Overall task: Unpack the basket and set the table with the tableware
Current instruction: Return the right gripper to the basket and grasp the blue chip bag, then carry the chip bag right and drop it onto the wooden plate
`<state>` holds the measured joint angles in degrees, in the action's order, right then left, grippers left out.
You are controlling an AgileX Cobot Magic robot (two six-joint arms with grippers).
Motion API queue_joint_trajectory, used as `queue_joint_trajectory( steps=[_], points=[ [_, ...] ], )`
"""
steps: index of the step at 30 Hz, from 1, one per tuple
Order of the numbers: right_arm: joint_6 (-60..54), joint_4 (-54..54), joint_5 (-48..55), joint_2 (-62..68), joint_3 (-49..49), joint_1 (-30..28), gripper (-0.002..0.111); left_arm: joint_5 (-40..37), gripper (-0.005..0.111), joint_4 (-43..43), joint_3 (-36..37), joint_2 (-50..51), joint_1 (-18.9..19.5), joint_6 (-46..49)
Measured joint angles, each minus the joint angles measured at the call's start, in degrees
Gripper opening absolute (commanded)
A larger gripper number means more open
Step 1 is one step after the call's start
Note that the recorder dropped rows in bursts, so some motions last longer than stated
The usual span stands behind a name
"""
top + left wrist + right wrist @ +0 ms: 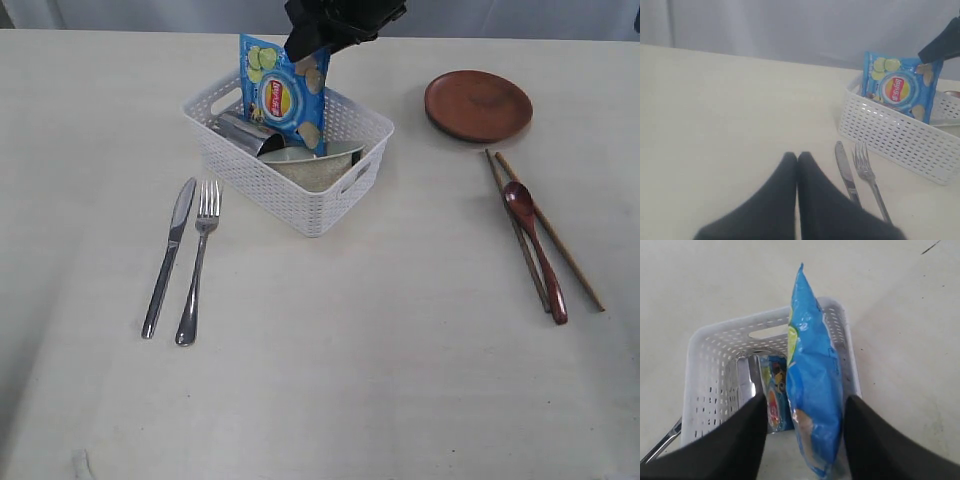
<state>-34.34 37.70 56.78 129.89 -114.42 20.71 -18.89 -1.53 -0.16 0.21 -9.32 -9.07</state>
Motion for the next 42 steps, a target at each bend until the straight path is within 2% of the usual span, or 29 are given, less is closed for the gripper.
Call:
queue_joint_trajectory(
  steps=[3, 7, 8, 17, 26, 31, 36, 42],
  points=[
    [0.0, -0.38, -0.14, 0.0, 0.0, 0.0, 0.025, 0.0, 0.0, 0.0, 0.0, 0.0, 0.0, 0.0],
    [0.1, -1.33, -0.14, 0.0, 0.0, 0.0, 0.002, 0.0, 0.0, 0.0, 0.0, 0.0, 0.0, 0.0],
    [0.1, -1.33, -0.14, 0.0, 0.0, 0.0, 0.0, 0.0, 0.0, 0.0, 0.0, 0.0, 0.0, 0.0],
    [0.22, -2.92, -0.27, 0.0, -1.16, 0.0, 0.0, 0.0, 0.0, 0.0, 0.0, 0.0, 0.0, 0.0],
    [3.13, -3.25, 1.45, -3.61, -10.02, -0.86, 0.0, 0.0, 0.0, 0.0, 0.0, 0.0, 0.0, 0.0],
    [5.29, -3.03, 2.9, -6.31, -12.33, -5.89, 0.0, 0.0, 0.0, 0.0, 0.0, 0.0, 0.0, 0.0],
    [8.89, -3.03, 4.04, -7.32, -12.41, -16.1, 0.0, 0.0, 0.0, 0.0, 0.0, 0.0, 0.0, 0.0],
    [9.11, 0.99, 3.78, -5.63, -5.89, -27.01, 0.0, 0.0, 0.0, 0.0, 0.0, 0.0, 0.0, 0.0]
  ],
)
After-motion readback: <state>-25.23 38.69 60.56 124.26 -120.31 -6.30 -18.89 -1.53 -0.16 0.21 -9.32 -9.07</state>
